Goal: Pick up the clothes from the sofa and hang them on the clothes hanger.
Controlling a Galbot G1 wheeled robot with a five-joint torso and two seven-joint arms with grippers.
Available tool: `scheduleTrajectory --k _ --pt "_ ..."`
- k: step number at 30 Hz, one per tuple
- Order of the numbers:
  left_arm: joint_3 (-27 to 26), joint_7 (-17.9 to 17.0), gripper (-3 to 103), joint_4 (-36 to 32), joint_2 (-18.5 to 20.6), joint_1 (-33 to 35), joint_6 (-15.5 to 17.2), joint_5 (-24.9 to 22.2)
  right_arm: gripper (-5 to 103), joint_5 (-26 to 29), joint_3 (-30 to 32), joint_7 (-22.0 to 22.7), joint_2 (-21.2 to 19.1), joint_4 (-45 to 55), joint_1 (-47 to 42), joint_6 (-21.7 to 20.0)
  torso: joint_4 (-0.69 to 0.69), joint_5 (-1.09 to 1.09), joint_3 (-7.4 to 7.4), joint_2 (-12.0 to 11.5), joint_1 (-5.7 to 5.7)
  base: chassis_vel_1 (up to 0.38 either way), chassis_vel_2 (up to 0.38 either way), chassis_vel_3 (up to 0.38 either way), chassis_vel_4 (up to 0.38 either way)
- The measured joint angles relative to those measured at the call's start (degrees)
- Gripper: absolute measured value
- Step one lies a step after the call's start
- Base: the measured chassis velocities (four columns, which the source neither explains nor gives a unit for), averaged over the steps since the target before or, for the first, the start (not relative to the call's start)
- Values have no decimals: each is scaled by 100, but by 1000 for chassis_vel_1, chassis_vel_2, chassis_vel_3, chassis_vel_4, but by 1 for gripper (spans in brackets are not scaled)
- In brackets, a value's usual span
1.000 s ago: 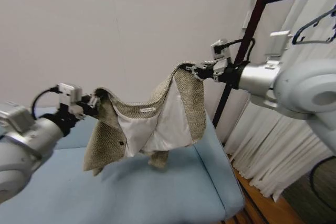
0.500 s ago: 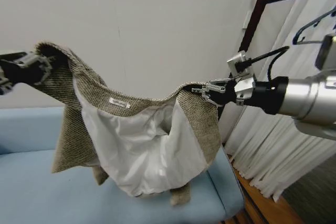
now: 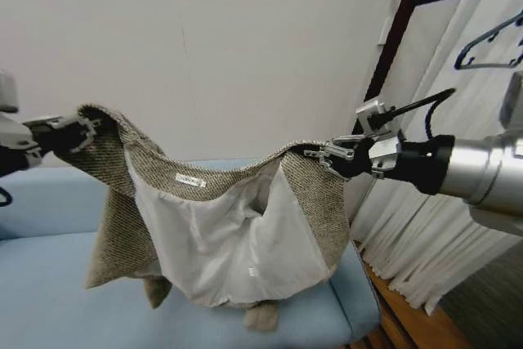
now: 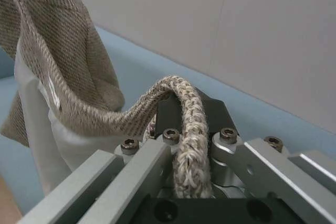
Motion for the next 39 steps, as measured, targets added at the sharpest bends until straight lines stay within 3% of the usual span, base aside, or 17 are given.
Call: scheduleTrajectory --k 1,2,5,9,12,18,23,26,30,33,34,37,39 --pt "252 380 1 1 -2 -80 -65 470 1 -95 -22 -57 37 -65 -9 23 -1 1 0 0 0 0 0 0 0" --pt "252 380 1 1 -2 -80 -65 470 1 -95 -22 -57 37 -65 -9 23 -1 1 0 0 0 0 0 0 0" --pt "895 1197 1 2 48 -281 -367 1607 1 -325 -70 -118 212 -245 -16 154 0 4 0 0 0 0 0 0 0" --pt "1360 1455 1 130 75 -397 -526 2217 1 -673 -212 -127 466 -440 -24 264 0 4 -1 0 0 0 0 0 0" --pt "2024 1882 1 506 4 -421 -829 3145 1 -1259 -554 -161 876 -748 -47 434 1 0 0 0 0 0 0 0 0" --pt "2286 2317 1 994 -3 -343 -1033 3595 1 -2015 -984 -222 1538 -1241 -41 501 0 1 0 0 0 0 0 0 0" --pt "2322 2509 1 1588 190 -335 -1195 3918 1 -2616 -1416 -300 2579 -1903 156 547 6 -1 2 -1 1 0 0 0 0" --pt "2228 2503 1 1567 251 -359 -1069 3917 1 -2645 -1449 -302 2701 -1960 204 543 7 -2 2 -1 2 0 0 0 0" --pt "2015 2505 1 1208 317 -360 -802 3747 1 -2292 -1318 -300 2436 -1762 237 456 2 3 0 0 1 0 0 0 0" --pt "1847 2362 1 742 372 -436 -563 3531 1 -1574 -972 -295 1714 -1347 239 333 -4 4 -3 0 -2 0 0 0 0" --pt "1847 2362 1 742 372 -436 -563 3531 1 -1574 -972 -295 1714 -1347 239 333 -4 4 -3 0 -2 0 0 0 0" --pt "1342 1938 1 279 394 -377 -173 3129 1 -844 -614 -295 1078 -940 247 228 -5 5 -3 0 -2 0 0 0 0" --pt "652 1460 1 28 387 -233 167 2522 1 -520 -454 -389 766 -686 269 184 1 3 -3 1 -3 0 0 0 0"
